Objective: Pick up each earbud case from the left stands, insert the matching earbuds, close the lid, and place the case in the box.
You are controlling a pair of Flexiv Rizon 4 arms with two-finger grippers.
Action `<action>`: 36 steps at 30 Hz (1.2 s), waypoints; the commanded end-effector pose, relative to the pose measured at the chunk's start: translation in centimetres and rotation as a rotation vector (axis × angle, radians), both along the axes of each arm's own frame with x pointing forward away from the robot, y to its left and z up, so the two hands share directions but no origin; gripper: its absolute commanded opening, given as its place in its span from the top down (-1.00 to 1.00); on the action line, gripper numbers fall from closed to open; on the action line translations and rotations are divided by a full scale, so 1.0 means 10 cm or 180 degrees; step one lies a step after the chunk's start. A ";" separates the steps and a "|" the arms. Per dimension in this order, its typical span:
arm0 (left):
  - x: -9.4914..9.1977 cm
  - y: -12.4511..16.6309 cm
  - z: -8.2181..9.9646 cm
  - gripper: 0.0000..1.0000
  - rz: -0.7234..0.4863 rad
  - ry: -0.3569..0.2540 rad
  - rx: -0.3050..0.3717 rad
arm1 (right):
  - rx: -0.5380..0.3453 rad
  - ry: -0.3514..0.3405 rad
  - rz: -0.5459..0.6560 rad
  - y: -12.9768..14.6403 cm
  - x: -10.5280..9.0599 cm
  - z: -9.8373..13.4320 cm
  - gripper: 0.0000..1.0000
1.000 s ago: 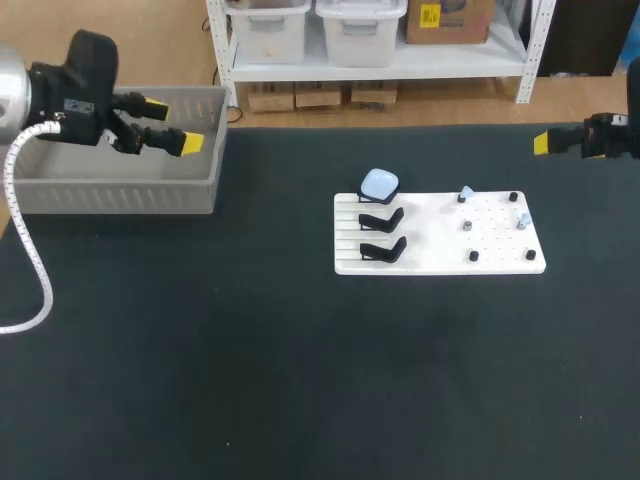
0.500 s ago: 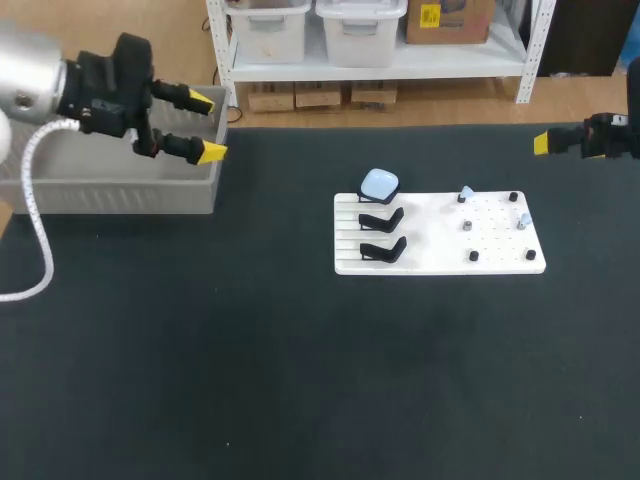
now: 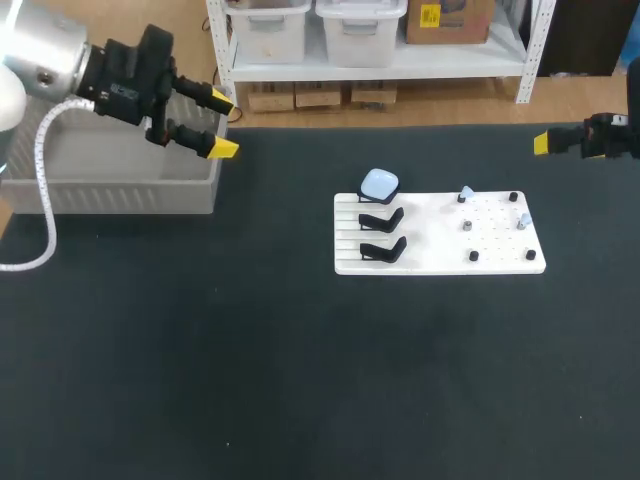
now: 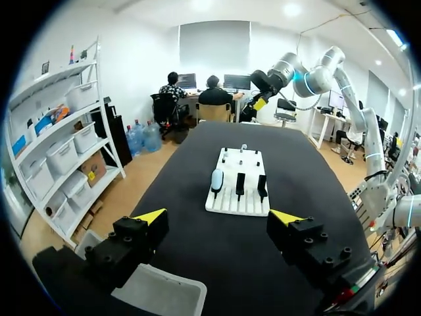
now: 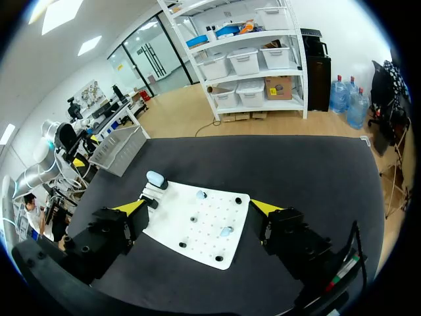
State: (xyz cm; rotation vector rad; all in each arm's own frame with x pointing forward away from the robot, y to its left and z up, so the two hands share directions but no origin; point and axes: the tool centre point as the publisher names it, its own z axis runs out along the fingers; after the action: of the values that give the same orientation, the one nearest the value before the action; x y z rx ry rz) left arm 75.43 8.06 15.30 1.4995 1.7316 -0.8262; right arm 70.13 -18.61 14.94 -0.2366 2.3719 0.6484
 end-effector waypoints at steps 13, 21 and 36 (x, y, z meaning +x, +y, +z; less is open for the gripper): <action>-0.01 -0.45 -0.18 -1.00 -0.0140 -0.0130 -0.0015 | -0.0005 0.0000 -0.0004 0.00 0.00 0.00 -1.00; 0.13 -0.76 -0.39 -1.00 -0.0379 -0.0061 -0.0038 | -0.0005 0.0000 -0.0004 0.00 0.00 0.00 -1.00; 0.19 -1.13 -0.74 -1.00 -0.0685 -0.0006 -0.0169 | -0.0005 0.0000 -0.0004 0.00 0.00 0.00 -1.00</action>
State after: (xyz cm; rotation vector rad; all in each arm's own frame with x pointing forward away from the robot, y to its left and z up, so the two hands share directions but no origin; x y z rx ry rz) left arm 76.35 -2.84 8.60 1.6408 1.5710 -0.9227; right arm 70.13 -18.62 14.94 -0.2365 2.3719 0.6484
